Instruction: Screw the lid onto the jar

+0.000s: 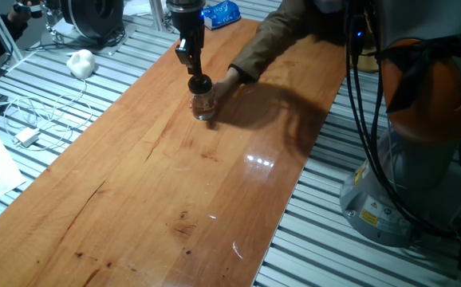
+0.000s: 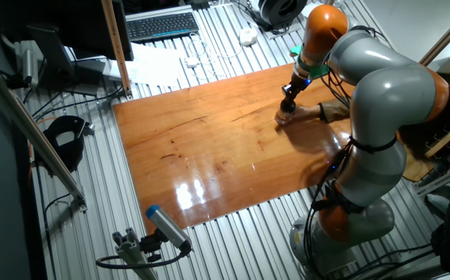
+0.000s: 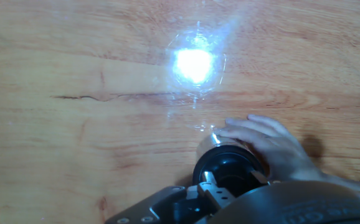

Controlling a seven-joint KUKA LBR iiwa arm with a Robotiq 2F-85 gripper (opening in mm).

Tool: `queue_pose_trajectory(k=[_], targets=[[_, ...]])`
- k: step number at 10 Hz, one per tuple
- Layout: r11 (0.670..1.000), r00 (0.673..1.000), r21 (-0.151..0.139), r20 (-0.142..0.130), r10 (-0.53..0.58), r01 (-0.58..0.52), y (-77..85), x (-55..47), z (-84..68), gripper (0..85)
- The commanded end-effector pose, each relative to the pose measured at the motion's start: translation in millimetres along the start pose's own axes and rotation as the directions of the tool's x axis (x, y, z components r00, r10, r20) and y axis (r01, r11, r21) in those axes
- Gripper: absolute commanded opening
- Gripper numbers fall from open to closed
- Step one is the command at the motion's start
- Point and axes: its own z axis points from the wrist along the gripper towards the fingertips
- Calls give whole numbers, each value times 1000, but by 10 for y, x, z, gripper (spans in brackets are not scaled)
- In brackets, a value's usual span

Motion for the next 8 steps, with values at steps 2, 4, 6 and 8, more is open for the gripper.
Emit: queue_pose_trajectory(k=[2,4,6,8], targets=[[1000,1000,2,3,4,-4,0,0,0,340],[1000,1000,2,5,5,-5,0,0,3,340],[1000,1000,4,0,5,-5,7,0,16,340],[1000,1000,19,-5,10,-10,-16,14,-11,340]])
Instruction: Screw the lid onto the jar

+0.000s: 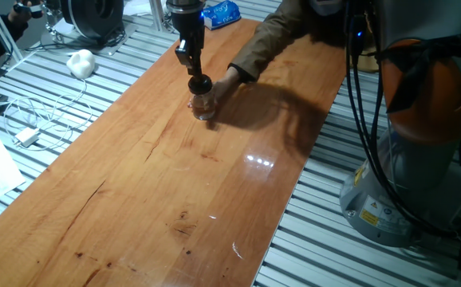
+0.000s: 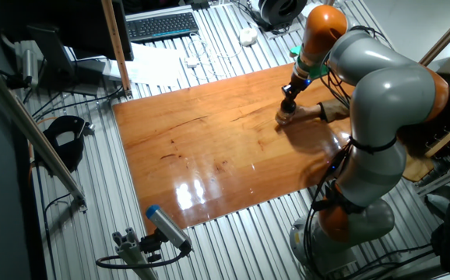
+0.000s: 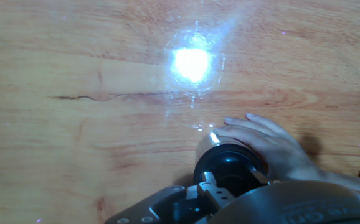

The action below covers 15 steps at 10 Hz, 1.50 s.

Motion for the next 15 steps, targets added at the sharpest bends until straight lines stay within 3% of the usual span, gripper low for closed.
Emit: queue_pose_trajectory(k=[1,6,9,14,15], targets=[[1000,1000,1,0,2,-2,-16,3,-9,340],[999,999,-25,-3,-41,41,-27,1,9,340],[996,996,-22,12,-92,92,-30,3,16,340],[995,995,-12,8,-101,101,-36,6,15,340],[995,995,-8,10,-99,99,-38,7,14,510]])
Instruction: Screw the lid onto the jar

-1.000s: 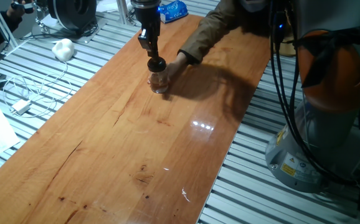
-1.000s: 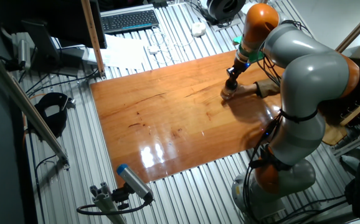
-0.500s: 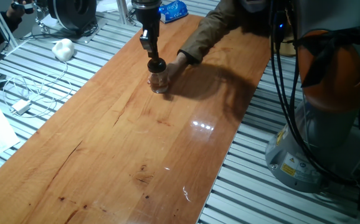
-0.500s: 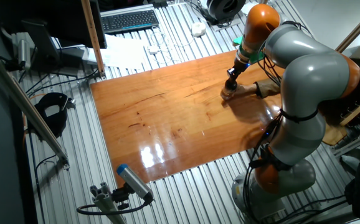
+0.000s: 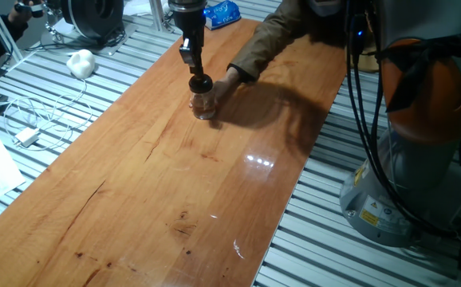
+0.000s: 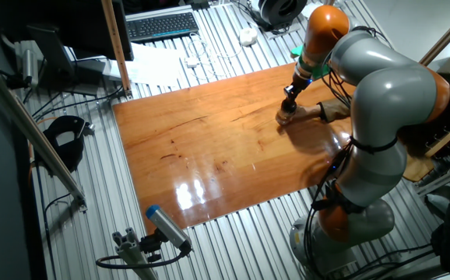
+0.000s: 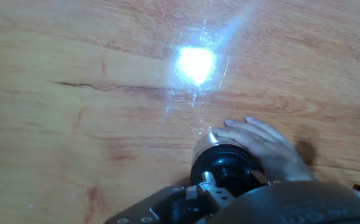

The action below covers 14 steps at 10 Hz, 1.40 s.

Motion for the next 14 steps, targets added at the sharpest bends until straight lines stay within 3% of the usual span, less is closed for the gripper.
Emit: queue_pose_trajectory(k=[1,6,8,9,14], targets=[[1000,1000,0,0,3,-3,1,0,0,510],[1000,1000,5,0,0,0,19,-18,-39,510],[998,999,45,-18,-39,39,74,-100,-81,510],[997,999,55,-24,-46,47,90,-121,-85,340],[998,999,43,-22,-48,48,86,-103,3,340]])
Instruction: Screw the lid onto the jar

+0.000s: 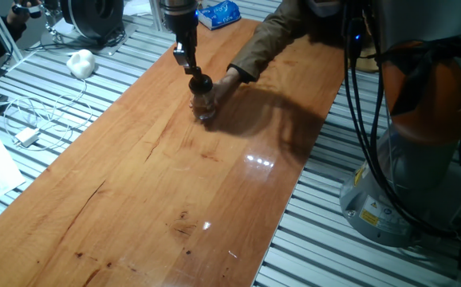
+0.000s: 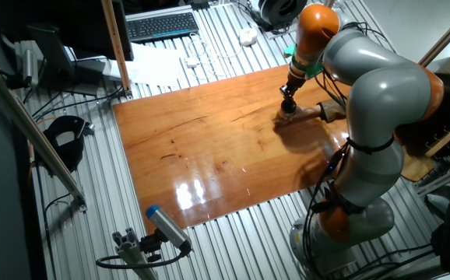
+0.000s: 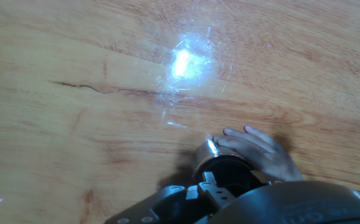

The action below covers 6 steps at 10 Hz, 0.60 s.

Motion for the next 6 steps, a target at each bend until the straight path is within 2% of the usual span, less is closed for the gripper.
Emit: queue_pose_trajectory(k=[1,5,6], targets=[[1000,1000,0,1,0,0,-5,4,-2,340],[1000,1000,-7,-2,-9,9,-83,15,-52,340],[1000,1000,-1,-5,0,0,-50,-2,-58,340]])
